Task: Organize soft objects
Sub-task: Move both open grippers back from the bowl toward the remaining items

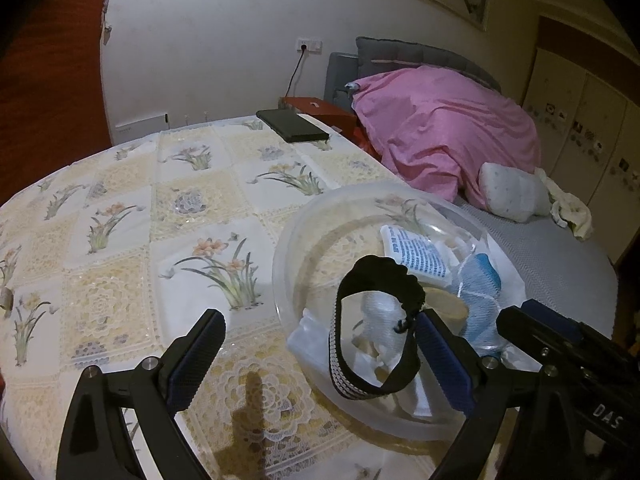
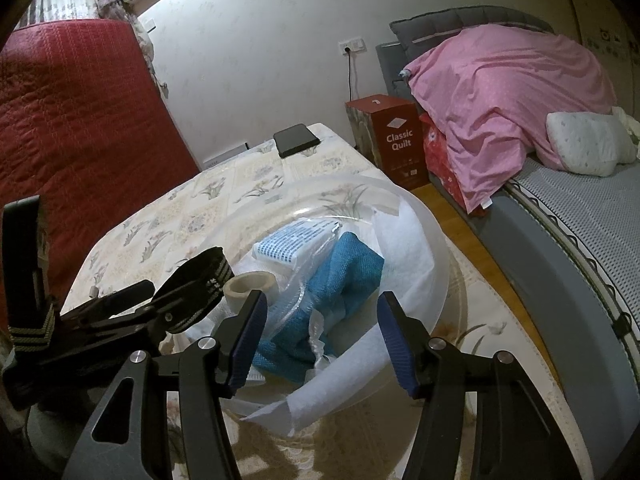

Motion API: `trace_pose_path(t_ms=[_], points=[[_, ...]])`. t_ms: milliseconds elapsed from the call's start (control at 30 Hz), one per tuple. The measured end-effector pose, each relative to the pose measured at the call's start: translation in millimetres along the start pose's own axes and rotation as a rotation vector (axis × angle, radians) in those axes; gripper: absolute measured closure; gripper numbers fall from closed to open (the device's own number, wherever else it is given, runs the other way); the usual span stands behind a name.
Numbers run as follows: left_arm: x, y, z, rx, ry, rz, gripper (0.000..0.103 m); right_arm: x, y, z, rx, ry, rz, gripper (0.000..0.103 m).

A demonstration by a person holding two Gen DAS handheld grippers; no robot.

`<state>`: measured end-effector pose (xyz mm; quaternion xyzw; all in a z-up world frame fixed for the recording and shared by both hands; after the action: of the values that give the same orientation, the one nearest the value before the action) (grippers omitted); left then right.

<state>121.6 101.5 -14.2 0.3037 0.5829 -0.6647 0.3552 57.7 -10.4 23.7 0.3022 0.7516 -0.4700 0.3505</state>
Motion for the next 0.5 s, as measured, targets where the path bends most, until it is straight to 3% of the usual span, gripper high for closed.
trace_pose_path(t_ms=[500], points=[[-6, -24, 2, -0.019, 0.016, 0.055, 0.005, -6, -6, -8, -0.001, -0.012, 0.011, 0.041]])
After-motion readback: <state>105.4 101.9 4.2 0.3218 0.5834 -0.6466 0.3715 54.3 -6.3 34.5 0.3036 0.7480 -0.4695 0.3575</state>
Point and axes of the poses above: each gripper's, at about its wrist camera, not at the fingertips, and y roughly the way its jaws point, z to its right, x to its underside, the point moved 3 cm from there along y, roughly the way its jaws point, and after that the axes turned 7 degrees about z, right-handed, at the moved point
